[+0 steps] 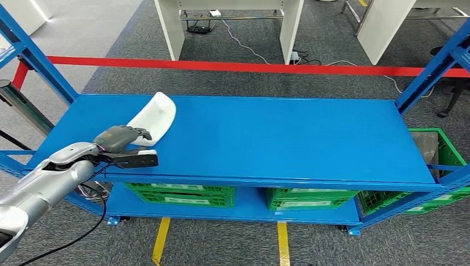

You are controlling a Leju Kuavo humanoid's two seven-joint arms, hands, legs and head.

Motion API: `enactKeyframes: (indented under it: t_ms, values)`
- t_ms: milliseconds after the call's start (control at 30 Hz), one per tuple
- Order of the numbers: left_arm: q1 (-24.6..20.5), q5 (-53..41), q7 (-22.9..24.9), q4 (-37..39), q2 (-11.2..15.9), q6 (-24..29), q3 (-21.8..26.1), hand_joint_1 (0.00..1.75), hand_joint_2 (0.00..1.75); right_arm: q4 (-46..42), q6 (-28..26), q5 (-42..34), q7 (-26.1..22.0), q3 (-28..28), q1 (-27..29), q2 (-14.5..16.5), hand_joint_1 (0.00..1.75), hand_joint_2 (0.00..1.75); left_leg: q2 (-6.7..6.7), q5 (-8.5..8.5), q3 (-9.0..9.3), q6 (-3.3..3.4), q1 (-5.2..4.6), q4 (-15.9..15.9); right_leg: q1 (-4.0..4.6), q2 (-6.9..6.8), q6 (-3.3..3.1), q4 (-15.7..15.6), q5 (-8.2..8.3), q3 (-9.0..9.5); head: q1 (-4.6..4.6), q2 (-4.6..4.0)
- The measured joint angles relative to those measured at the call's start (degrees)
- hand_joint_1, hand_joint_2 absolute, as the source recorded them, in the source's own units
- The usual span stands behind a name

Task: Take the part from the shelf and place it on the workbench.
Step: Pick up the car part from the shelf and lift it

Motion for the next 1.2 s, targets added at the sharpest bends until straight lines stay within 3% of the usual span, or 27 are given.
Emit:
enactKeyframes:
  t_ms: [233, 367, 500, 900, 1033, 1200]
  values:
    - [0.69, 2.44, -1.13, -0.03, -0.19, 3.65, 1.09, 1.75, 1.75, 0.00, -0.07, 0.00, -0.05, 0.07, 0.01, 0.00, 0.00, 0.00, 0.00, 0.00, 0.00, 0.00, 0.00, 0.00, 0.00, 0.01, 0.00, 0.00, 0.00, 0.00, 0.01, 0.00]
    - [1.36, 2.78, -1.62, -0.12, -0.22, 5.32, 2.20, 1.75, 0.00, 0.00, -0.08, -0.01, -0.05, 0.33, 0.01, 0.00, 0.00, 0.00, 0.00, 0.00, 0.00, 0.00, 0.00, 0.00, 0.00, 0.01, 0.00, 0.00, 0.00, -0.01, 0.01, 0.00]
    - [1.74, 1.56, -1.60, -0.35, -0.17, 7.06, 2.89, 1.75, 1.75, 0.00, -0.07, -0.11, -0.04, 0.37, 0.01, 0.00, 0.00, 0.00, 0.00, 0.00, 0.00, 0.00, 0.00, 0.00, 0.00, 0.01, 0.00, 0.00, 0.00, -0.01, 0.01, 0.00]
    - [2.08, -3.94, 1.78, -1.47, -0.31, 9.47, 3.32, 1.75, 1.75, 0.00, -0.07, -0.98, -0.01, 0.38, 0.02, 0.00, 0.00, 0.00, 0.00, 0.00, -0.01, 0.00, 0.00, 0.00, 0.00, 0.01, 0.00, 0.00, 0.00, -0.01, 0.00, 0.00]
    - [2.40, -4.99, 2.44, -1.76, -0.43, 9.78, 3.33, 1.75, 0.00, 0.00, -0.07, -1.10, 0.03, 0.39, 0.02, 0.00, 0.00, 0.00, 0.00, 0.00, -0.01, 0.00, 0.00, 0.00, 0.00, 0.01, 0.00, 0.00, 0.00, -0.02, 0.01, 0.00]
    - [2.73, -5.00, 2.57, -1.77, -0.56, 9.85, 3.40, 1.75, 0.00, 0.00, -0.06, -1.25, 0.02, 0.40, 0.03, 0.00, 0.00, 0.00, 0.00, 0.00, -0.02, 0.00, 0.00, 0.00, 0.00, 0.01, 0.00, 0.00, 0.00, -0.03, 0.00, 0.00]
